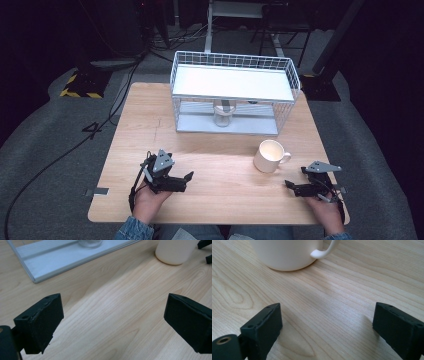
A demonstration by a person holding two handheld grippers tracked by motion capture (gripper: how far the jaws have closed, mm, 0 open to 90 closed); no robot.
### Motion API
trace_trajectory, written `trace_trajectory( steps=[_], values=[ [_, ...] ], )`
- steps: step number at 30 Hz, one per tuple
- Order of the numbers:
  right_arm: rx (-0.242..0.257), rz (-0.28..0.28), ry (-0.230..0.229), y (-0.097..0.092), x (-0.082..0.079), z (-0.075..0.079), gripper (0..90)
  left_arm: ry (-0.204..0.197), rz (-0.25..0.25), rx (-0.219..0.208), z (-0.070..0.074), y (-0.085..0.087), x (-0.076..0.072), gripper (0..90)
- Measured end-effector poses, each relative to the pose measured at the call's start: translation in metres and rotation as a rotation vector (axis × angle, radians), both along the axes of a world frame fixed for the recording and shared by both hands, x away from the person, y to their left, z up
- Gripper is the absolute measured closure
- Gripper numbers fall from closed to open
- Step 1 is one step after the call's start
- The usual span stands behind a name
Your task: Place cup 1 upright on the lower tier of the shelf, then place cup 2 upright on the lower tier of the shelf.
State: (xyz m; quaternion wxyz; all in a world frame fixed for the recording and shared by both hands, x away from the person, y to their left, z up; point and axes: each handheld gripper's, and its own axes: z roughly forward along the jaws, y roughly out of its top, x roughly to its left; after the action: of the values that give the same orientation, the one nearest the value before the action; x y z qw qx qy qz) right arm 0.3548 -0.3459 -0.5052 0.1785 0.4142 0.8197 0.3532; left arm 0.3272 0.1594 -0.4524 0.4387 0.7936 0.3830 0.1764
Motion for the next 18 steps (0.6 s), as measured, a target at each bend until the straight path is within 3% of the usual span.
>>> trace_trajectory(
  steps=[6, 13, 18],
  values=[
    [0.000, 0.000, 0.000, 0.000, 0.000, 0.000, 9.1, 0.025, 0.013, 0.001, -0.010, 0.004, -0.003, 3.5],
    [0.000, -0.001, 0.000, 0.000, 0.000, 0.000, 9.1, 0.052, -0.005, 0.082, -0.021, 0.002, -0.010, 3.3],
    [0.000, 0.000, 0.000, 0.000, 0.000, 0.000, 9.1, 0.089, -0.015, 0.098, -0.029, 0.001, -0.011, 3.1]
  ],
)
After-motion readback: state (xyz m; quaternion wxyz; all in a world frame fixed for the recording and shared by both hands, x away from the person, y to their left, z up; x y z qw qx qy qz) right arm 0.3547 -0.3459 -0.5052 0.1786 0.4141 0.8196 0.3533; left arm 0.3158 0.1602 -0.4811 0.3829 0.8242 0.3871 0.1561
